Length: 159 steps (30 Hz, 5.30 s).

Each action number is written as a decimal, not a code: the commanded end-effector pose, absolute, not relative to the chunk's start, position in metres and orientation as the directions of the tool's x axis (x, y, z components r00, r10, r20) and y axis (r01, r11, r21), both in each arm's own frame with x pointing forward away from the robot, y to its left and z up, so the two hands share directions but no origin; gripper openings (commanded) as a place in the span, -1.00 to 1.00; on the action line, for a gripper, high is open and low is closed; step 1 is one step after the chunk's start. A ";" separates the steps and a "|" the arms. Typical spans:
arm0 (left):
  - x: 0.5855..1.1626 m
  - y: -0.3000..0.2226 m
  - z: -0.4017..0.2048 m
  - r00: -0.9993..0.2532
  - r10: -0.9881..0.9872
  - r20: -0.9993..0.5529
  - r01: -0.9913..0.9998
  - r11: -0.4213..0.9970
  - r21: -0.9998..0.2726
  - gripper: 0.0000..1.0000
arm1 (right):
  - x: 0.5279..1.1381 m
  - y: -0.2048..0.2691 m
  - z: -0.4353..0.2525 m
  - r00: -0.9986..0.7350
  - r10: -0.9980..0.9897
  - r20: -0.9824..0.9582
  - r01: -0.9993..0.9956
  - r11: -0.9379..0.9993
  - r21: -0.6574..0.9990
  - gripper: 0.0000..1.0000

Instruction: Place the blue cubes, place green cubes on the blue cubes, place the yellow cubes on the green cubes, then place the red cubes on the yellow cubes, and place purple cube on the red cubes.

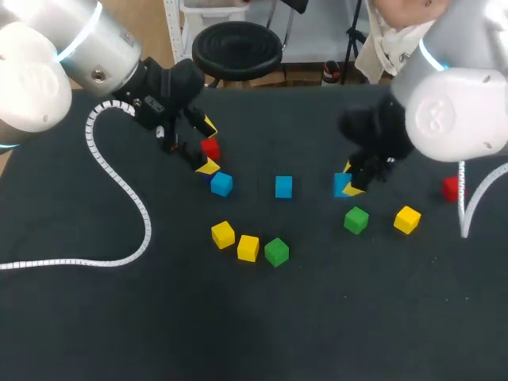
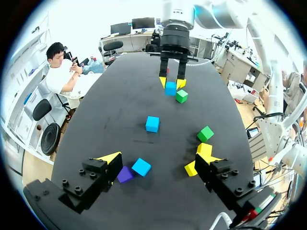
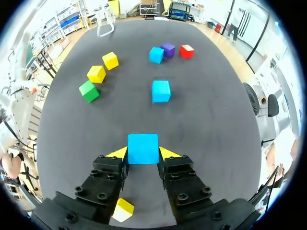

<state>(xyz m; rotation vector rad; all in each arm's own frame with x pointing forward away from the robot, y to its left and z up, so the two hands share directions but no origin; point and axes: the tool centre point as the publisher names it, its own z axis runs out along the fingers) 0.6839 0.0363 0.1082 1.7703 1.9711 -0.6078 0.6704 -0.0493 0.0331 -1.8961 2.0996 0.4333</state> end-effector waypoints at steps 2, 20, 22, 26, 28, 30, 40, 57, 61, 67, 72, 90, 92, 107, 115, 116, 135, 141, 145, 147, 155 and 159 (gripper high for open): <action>0.684 0.037 0.108 -0.099 0.811 -0.577 0.995 0.092 -0.042 1.00 | 0.673 -0.040 0.034 -0.118 -0.909 -0.399 -0.993 0.105 0.055 -1.00; 0.684 0.037 0.108 -0.099 0.811 -0.577 0.995 0.092 -0.042 1.00 | 0.671 -0.032 0.030 -0.145 -0.899 -0.414 -0.989 0.117 0.091 -1.00; 0.684 0.037 0.108 -0.099 0.811 -0.577 0.995 0.092 -0.042 1.00 | 0.675 -0.020 0.027 -0.118 -0.903 -0.413 -0.992 0.090 0.087 -1.00; 0.684 0.037 0.108 -0.099 0.811 -0.577 0.995 0.092 -0.042 1.00 | 0.680 -0.005 0.020 -0.101 -0.895 -0.435 -0.994 0.071 0.085 -1.00; 0.684 0.037 0.108 -0.099 0.811 -0.577 0.995 0.092 -0.042 1.00 | 0.682 -0.001 0.014 -0.101 -0.896 -0.433 -0.994 0.070 0.088 -1.00; 0.684 0.037 0.108 -0.099 0.811 -0.577 0.995 0.092 -0.042 1.00 | 0.682 0.000 0.009 -0.110 -0.893 -0.436 -0.992 0.075 0.096 -1.00; 0.684 0.037 0.108 -0.099 0.811 -0.577 0.995 0.092 -0.042 1.00 | 0.678 0.000 0.000 -0.092 -0.897 -0.433 -0.995 0.062 0.084 -1.00; 0.684 0.037 0.108 -0.099 0.811 -0.577 0.995 0.092 -0.042 1.00 | 0.697 0.002 -0.004 -0.008 -0.915 -0.404 -0.997 -0.021 0.068 -1.00; 0.684 0.037 0.108 -0.099 0.811 -0.577 0.995 0.092 -0.042 1.00 | 0.701 0.001 -0.003 -0.005 -0.912 -0.410 -0.998 -0.023 0.063 -1.00; 0.684 0.037 0.108 -0.099 0.811 -0.577 0.995 0.092 -0.042 1.00 | 0.703 0.004 -0.003 -0.003 -0.910 -0.414 -0.998 -0.022 0.056 -1.00; 0.684 0.037 0.108 -0.099 0.811 -0.577 0.995 0.092 -0.042 1.00 | 0.701 0.007 -0.008 0.002 -0.908 -0.419 -0.997 -0.032 0.065 -1.00; 0.684 0.037 0.108 -0.099 0.811 -0.577 0.995 0.092 -0.042 1.00 | 0.707 0.004 -0.008 0.008 -0.915 -0.404 -0.998 -0.035 0.060 -1.00; 0.684 0.037 0.108 -0.099 0.811 -0.577 0.995 0.092 -0.042 1.00 | 0.708 0.005 -0.010 0.009 -0.916 -0.402 -0.997 -0.037 0.062 -1.00; 0.684 0.037 0.108 -0.099 0.811 -0.577 0.995 0.092 -0.042 1.00 | 0.708 0.004 -0.016 -0.008 -0.915 -0.404 -0.997 -0.022 0.070 -1.00; 0.684 0.037 0.108 -0.099 0.811 -0.577 0.995 0.092 -0.042 1.00 | 0.708 0.002 -0.017 -0.034 -0.912 -0.409 -0.998 0.007 0.069 -1.00; 0.684 0.037 0.108 -0.099 0.811 -0.577 0.995 0.092 -0.042 1.00 | 0.708 0.002 -0.016 -0.037 -0.911 -0.410 -0.998 0.010 0.068 -1.00; 0.684 0.037 0.108 -0.099 0.811 -0.577 0.995 0.092 -0.042 1.00 | 0.710 0.003 -0.017 -0.041 -0.914 -0.405 -0.996 0.007 0.084 -1.00; 0.684 0.037 0.108 -0.099 0.811 -0.577 0.995 0.092 -0.042 1.00 | 0.712 0.002 -0.015 -0.033 -0.915 -0.401 -0.997 0.000 0.082 -1.00; 0.684 0.037 0.108 -0.099 0.811 -0.577 0.995 0.092 -0.042 1.00 | 0.713 0.002 -0.013 -0.029 -0.916 -0.400 -0.997 -0.001 0.075 -1.00; 0.684 0.037 0.108 -0.099 0.811 -0.577 0.995 0.092 -0.042 1.00 | 0.713 0.002 -0.012 -0.028 -0.917 -0.399 -0.997 -0.002 0.074 -1.00; 0.684 0.037 0.108 -0.099 0.811 -0.577 0.995 0.092 -0.042 1.00 | 0.711 0.003 -0.016 -0.025 -0.916 -0.401 -0.996 -0.009 0.084 -1.00; 0.684 0.037 0.108 -0.099 0.811 -0.577 0.995 0.092 -0.042 1.00 | 0.712 0.004 -0.016 -0.022 -0.916 -0.400 -0.996 -0.013 0.084 -1.00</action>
